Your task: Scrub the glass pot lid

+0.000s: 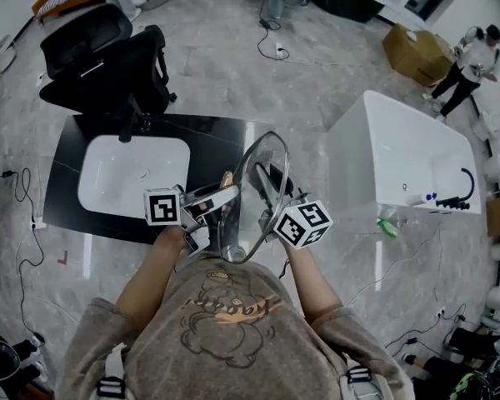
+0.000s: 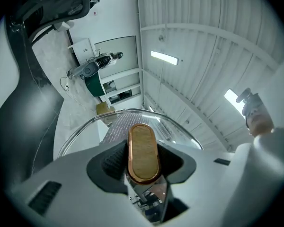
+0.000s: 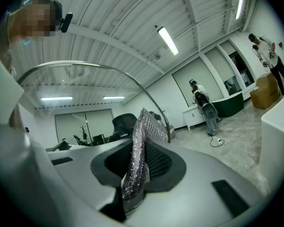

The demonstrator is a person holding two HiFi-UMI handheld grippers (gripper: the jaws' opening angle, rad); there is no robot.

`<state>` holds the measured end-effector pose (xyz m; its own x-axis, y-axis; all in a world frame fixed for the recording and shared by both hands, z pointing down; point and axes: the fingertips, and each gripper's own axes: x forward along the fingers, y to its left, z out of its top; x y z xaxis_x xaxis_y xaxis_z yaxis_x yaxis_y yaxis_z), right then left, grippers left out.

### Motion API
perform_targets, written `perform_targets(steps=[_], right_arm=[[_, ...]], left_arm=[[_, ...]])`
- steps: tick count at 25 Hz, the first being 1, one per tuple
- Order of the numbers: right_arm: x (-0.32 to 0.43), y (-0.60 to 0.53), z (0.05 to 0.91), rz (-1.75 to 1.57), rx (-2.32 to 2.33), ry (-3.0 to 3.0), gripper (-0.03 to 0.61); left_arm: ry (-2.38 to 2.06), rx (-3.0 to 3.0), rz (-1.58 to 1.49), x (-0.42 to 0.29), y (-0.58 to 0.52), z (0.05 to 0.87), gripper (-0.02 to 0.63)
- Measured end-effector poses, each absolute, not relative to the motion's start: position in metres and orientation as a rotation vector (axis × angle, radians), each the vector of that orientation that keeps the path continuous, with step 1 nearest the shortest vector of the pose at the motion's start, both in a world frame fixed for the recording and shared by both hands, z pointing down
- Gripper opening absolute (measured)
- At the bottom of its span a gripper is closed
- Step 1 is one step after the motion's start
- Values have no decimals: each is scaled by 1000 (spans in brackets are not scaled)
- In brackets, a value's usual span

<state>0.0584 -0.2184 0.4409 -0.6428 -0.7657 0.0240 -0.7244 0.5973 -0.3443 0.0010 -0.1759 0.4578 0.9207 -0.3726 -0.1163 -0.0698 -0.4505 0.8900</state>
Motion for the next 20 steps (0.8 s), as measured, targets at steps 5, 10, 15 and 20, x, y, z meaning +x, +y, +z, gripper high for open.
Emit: perform_targets(steps=[5,10,15,20], right_arm=[[47,-224,450,-481,-1246,2733,80],[36,-224,477,-548,-1245,2789,80],[26,-219,510,-674,-1224,2825,80],[16,-206,534,-755,-1168,2868,80]], left_arm=[[-254,1910,-467,1,-177,448,179],[-252,1898,-513,-1,-179,445,179],[-251,1882,-558,-7,-183,442,179],[-263,1859,-588,-14,-188,445,179]])
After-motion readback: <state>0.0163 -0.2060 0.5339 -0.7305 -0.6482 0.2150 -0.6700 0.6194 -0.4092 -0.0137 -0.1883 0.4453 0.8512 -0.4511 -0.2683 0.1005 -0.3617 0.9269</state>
